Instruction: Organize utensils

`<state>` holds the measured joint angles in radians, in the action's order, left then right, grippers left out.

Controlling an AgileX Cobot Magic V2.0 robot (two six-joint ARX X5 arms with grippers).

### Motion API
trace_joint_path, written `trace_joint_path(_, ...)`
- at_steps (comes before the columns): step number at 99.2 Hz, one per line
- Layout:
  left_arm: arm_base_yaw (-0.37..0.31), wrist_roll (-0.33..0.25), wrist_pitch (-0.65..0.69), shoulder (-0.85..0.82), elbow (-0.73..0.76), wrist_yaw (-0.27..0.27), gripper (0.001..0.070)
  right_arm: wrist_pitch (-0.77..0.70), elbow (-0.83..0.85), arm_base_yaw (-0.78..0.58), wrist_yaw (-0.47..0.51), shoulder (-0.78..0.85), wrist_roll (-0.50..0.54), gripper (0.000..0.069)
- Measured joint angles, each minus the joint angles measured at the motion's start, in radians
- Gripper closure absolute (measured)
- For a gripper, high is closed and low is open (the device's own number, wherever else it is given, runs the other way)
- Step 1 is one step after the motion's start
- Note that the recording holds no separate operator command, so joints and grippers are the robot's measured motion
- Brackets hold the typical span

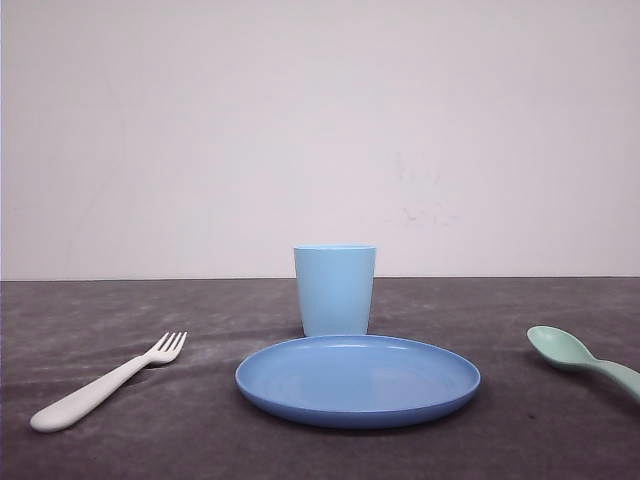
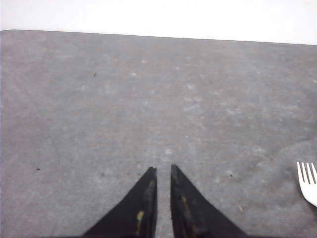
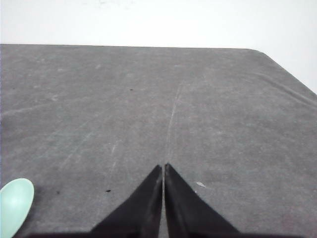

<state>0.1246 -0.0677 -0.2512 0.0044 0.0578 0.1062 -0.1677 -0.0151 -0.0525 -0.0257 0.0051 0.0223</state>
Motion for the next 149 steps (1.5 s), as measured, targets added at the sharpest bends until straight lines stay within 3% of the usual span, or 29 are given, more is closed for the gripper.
trace_joint_path(149,0.000,-0.014,0.000,0.000,0.000,0.000,0.0685,0.020,0.000,0.000,-0.001,0.000,0.007,0.0685)
